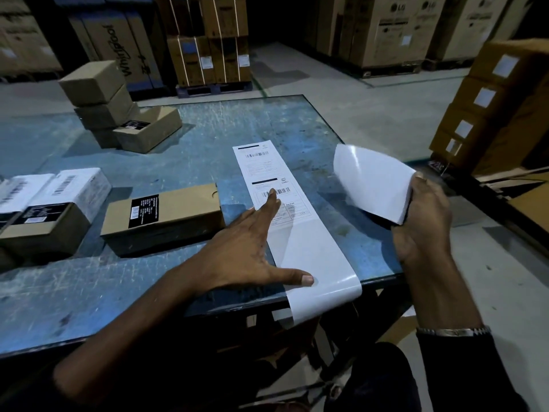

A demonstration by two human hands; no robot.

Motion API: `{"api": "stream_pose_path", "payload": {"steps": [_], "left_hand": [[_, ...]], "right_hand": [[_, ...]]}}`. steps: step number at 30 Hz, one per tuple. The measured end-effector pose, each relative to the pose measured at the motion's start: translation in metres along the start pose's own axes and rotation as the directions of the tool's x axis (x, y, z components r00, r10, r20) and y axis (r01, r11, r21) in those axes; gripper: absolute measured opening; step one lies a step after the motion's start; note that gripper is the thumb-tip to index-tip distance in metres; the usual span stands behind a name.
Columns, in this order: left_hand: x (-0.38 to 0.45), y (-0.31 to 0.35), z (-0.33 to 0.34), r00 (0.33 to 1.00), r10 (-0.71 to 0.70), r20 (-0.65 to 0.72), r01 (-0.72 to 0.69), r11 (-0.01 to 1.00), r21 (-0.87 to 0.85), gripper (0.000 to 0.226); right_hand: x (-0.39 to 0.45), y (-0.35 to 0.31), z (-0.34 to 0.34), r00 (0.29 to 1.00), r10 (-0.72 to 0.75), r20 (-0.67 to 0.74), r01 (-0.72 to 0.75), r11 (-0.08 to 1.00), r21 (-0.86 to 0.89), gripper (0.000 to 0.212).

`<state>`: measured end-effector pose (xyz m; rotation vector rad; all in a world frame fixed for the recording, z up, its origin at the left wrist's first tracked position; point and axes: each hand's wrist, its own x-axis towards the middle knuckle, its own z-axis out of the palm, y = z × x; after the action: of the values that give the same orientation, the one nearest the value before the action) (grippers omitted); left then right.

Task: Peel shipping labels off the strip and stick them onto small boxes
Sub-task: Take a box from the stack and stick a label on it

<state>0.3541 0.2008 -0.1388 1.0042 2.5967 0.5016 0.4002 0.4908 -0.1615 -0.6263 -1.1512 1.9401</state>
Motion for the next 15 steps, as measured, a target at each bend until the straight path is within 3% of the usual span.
{"api": "stream_pose_path", "payload": {"steps": [5,10,13,15], "left_hand": [[0.018,0.003,-0.004,0.999,0.011,0.03,-0.011,1.0,0.009,0.153],[0.024,0.013,-0.011,0.999,0.043,0.015,-0.042,0.999,-0.024,0.145],[0.019,0.015,-0.012,0.997,0.056,-0.055,-0.062,0.99,-0.128,0.137],[0.013,0.012,-0.013,0.982,0.071,-0.174,-0.12,0.948,-0.294,0.122]], "right_hand": [[-0.006,-0.009,0.012,0.996,0.006,0.092,-0.019,0.99,0.14,0.042],[-0.014,-0.026,0.057,0.975,0.025,0.223,-0.062,0.985,0.159,0.041],[-0.021,-0.03,0.094,0.938,0.071,0.34,-0.129,0.98,0.153,0.042],[-0.026,-0.03,0.12,0.907,0.121,0.403,-0.176,0.979,0.102,0.041]]}}
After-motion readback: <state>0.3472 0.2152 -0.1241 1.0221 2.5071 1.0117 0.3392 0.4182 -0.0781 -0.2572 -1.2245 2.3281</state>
